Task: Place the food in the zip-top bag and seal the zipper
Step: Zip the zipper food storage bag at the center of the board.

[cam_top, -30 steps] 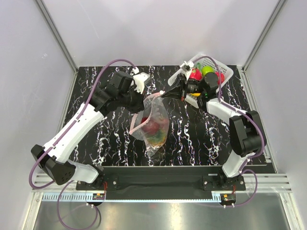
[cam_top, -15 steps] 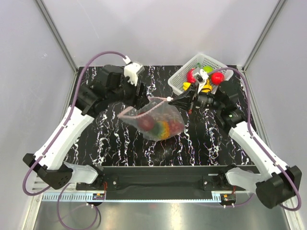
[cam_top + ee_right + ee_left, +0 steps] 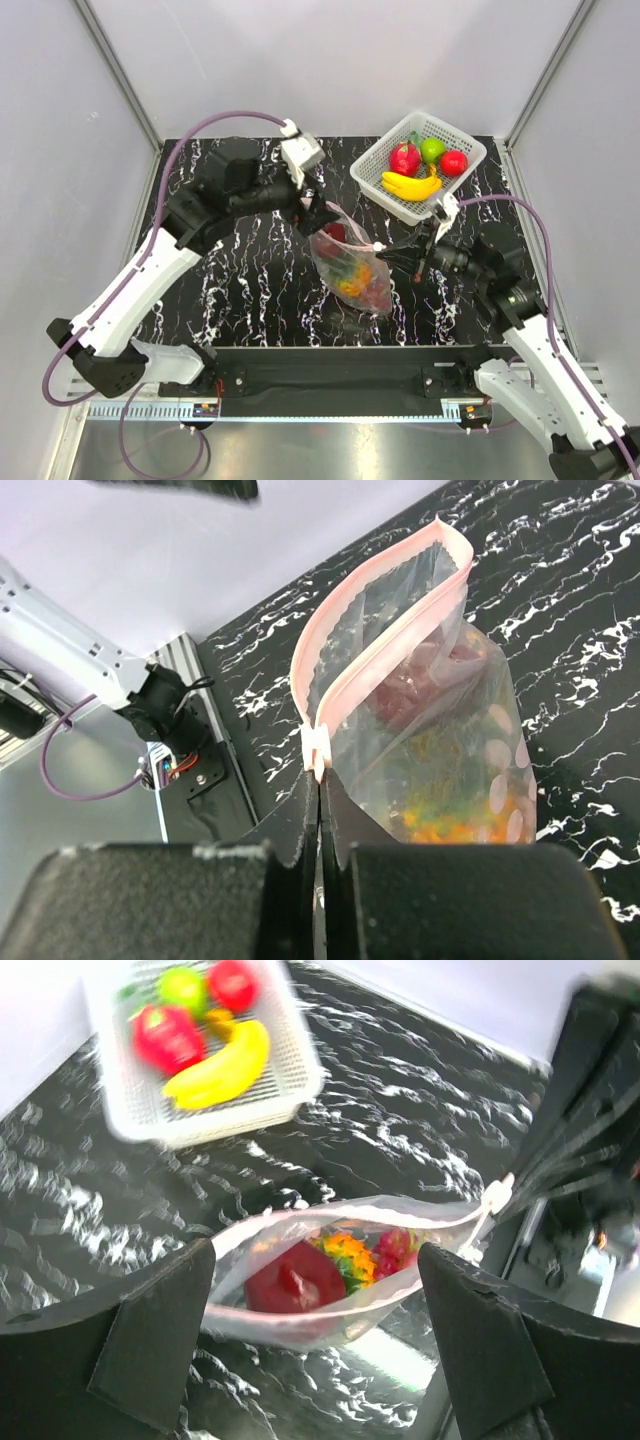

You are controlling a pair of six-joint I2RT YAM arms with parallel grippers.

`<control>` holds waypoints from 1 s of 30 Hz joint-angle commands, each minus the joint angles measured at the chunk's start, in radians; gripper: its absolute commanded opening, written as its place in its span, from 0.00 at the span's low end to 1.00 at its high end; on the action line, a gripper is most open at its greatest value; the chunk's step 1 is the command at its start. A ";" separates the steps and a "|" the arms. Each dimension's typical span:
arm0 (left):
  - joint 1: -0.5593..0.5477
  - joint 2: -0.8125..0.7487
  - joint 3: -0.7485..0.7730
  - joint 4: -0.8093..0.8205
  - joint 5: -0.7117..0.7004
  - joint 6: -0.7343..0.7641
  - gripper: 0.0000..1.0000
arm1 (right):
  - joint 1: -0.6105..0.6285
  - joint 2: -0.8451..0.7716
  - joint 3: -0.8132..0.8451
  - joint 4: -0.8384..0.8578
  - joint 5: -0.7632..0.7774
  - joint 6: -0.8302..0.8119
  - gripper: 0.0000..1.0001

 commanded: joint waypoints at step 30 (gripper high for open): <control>-0.234 0.098 -0.059 0.008 0.224 0.589 0.83 | 0.000 -0.104 0.065 -0.162 0.130 0.017 0.00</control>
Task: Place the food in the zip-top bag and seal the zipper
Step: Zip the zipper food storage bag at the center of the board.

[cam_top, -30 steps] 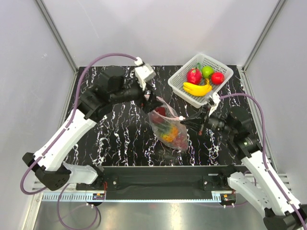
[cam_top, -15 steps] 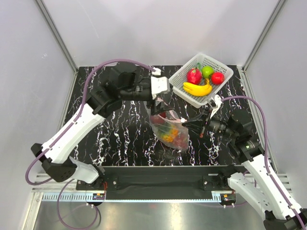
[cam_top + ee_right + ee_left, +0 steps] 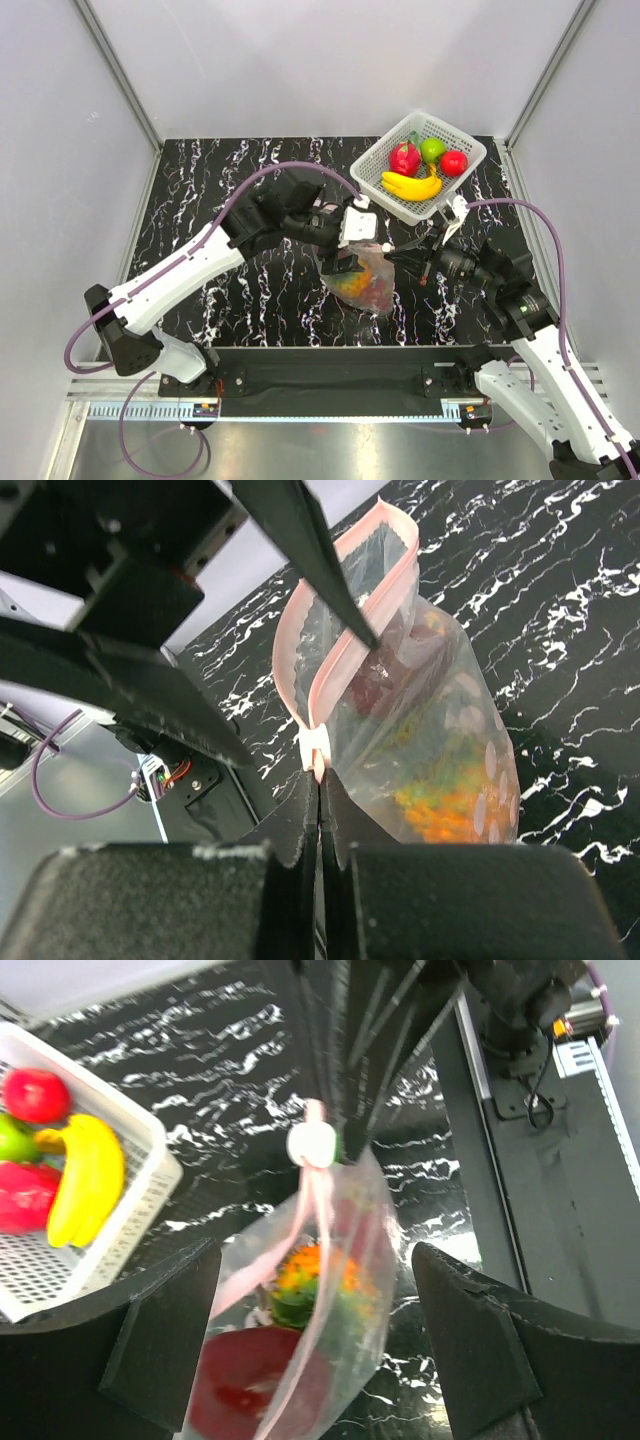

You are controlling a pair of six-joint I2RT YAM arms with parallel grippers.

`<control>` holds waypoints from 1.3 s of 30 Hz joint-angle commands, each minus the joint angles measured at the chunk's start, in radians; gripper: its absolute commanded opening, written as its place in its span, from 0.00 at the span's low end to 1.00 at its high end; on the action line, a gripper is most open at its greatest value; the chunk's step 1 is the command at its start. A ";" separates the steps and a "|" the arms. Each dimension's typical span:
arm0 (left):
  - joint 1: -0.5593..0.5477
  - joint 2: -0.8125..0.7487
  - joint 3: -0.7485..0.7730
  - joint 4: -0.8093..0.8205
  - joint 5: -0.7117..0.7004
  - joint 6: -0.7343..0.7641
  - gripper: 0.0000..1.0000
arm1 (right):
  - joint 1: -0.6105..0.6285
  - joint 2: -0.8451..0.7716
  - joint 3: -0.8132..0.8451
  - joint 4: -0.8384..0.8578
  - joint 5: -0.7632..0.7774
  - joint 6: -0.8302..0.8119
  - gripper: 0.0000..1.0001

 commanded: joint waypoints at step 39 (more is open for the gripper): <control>-0.033 -0.070 -0.071 0.130 -0.157 -0.043 0.19 | 0.000 0.006 -0.101 0.177 -0.009 0.039 0.00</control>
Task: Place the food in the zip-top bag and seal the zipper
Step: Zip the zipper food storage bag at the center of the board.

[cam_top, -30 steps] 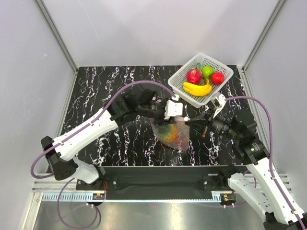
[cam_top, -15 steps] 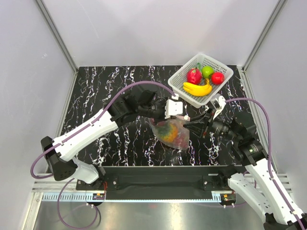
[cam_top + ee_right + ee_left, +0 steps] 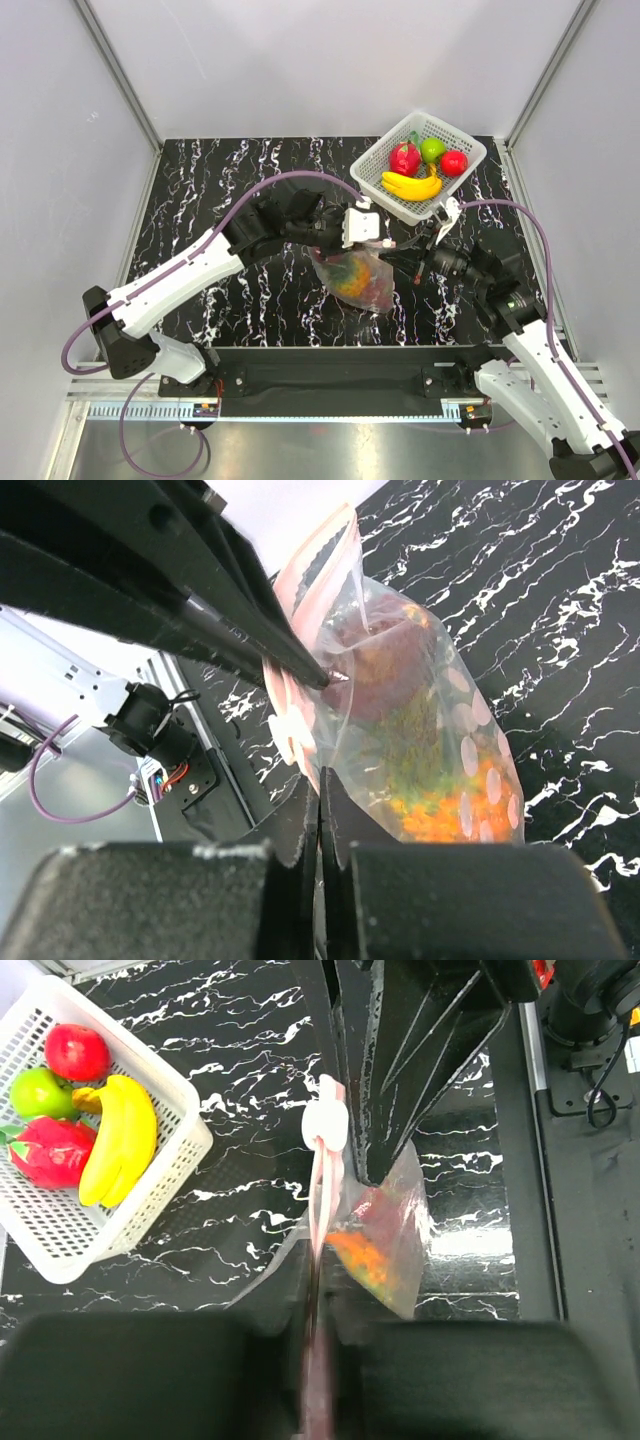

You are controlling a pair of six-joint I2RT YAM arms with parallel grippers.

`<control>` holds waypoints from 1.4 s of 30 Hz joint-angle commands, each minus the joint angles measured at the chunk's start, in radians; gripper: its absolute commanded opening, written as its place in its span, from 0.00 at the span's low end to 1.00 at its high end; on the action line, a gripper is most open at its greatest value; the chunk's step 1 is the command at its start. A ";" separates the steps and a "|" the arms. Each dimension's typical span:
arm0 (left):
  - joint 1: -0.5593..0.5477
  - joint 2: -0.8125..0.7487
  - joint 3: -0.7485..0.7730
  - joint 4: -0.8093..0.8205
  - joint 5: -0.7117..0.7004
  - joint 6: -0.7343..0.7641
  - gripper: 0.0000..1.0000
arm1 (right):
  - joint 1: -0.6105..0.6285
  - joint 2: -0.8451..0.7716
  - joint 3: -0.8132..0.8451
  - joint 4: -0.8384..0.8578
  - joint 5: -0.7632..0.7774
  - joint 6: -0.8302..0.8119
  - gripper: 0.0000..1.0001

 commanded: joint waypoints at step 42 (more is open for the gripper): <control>-0.001 0.199 0.310 -0.096 0.281 -0.192 0.09 | 0.000 -0.079 -0.017 0.072 -0.052 -0.075 0.00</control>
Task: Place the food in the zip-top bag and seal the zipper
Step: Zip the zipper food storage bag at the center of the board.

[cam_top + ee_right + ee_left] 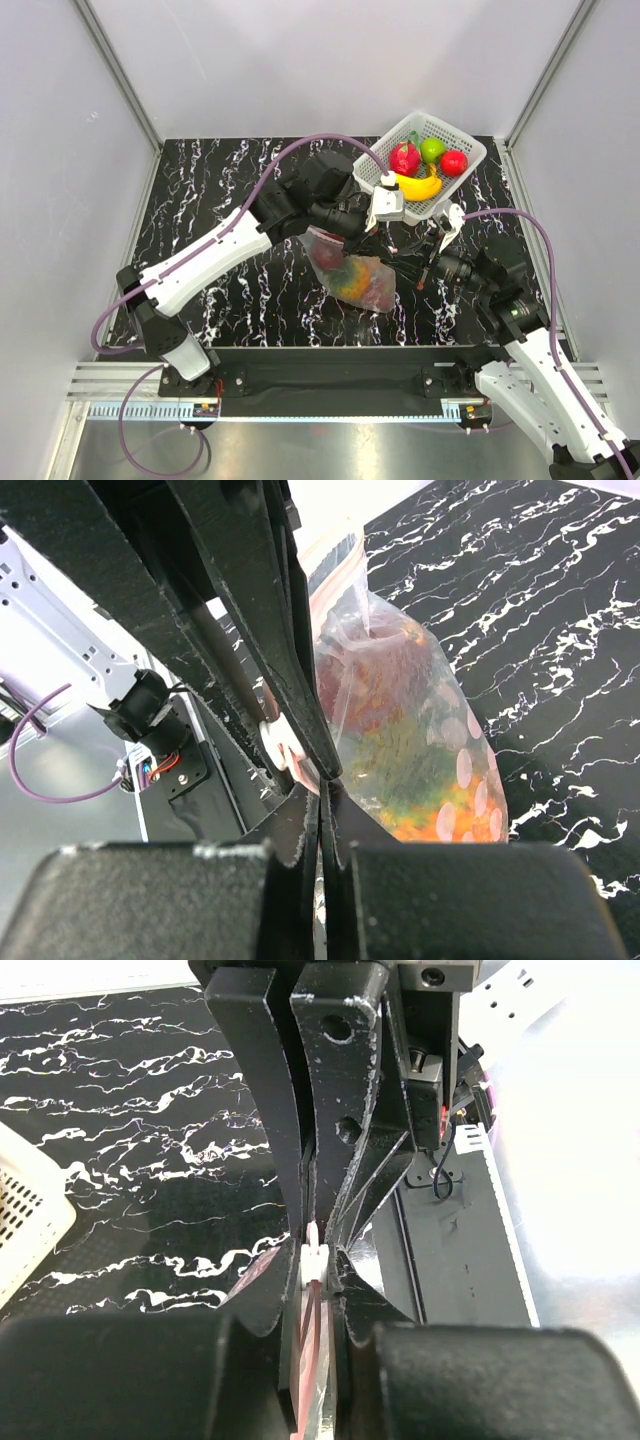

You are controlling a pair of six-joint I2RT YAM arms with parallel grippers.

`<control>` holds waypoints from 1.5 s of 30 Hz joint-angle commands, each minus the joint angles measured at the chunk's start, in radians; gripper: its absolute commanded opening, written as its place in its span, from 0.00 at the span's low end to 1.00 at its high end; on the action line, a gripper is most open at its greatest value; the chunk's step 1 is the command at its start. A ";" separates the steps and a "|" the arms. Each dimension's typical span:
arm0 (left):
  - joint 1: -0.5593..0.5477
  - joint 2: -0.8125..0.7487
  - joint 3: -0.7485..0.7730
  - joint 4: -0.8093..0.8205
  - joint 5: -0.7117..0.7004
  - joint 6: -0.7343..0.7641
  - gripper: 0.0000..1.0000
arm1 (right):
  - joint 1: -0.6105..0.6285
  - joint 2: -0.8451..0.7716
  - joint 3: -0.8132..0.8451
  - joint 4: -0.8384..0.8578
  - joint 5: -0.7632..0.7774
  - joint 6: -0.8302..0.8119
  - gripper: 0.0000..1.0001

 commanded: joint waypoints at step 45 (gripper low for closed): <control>0.304 -0.261 -0.306 -0.023 -0.303 -0.084 0.00 | 0.002 -0.139 -0.016 -0.013 0.362 0.045 0.00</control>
